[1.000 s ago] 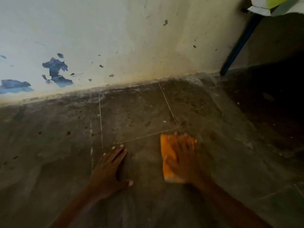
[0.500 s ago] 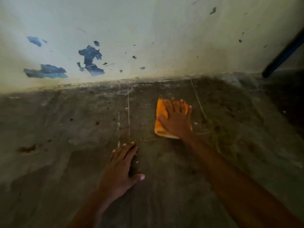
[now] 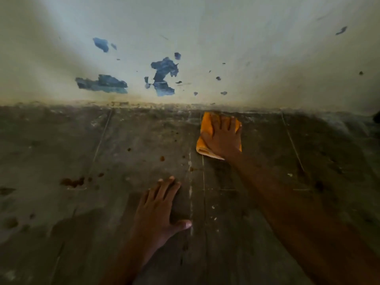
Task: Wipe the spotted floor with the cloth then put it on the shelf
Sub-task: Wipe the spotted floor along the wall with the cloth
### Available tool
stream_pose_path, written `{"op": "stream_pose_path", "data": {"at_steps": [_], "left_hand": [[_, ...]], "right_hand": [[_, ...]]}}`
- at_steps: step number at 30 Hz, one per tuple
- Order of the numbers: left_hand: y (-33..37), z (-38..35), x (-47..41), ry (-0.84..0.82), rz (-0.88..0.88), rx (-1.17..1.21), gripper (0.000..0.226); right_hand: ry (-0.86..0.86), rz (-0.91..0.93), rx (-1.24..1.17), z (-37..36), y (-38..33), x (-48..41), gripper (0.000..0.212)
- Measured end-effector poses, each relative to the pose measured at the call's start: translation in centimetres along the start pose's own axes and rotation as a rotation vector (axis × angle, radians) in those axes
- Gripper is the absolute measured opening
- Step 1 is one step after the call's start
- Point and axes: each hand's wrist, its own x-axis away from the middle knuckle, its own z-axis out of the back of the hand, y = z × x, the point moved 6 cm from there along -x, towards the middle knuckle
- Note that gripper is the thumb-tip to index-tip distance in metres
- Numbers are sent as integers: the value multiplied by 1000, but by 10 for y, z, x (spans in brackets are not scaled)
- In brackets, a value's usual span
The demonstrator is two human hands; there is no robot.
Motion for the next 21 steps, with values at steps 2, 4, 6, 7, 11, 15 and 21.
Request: {"op": "stream_pose_path", "data": {"at_steps": [2, 4, 6, 7, 11, 15, 21], "left_hand": [[1, 1, 5, 16, -5, 24, 103], [0, 7, 8, 35, -8, 66, 103], [-6, 12, 11, 27, 7, 55, 103], [-10, 9, 13, 25, 29, 36, 103], [-20, 0, 15, 58, 125, 13, 110], [-30, -7, 34, 75, 203, 48, 110], [-73, 19, 38, -19, 170, -19, 130]], "right_hand": [[59, 132, 39, -10, -16, 55, 83], [-2, 375, 65, -18, -26, 147, 81], [-98, 478, 48, -23, -17, 177, 78], [-71, 494, 51, -19, -19, 157, 76], [14, 162, 25, -6, -60, 25, 72], [87, 224, 84, -20, -77, 93, 77], [13, 391, 83, -15, -74, 121, 76]]}}
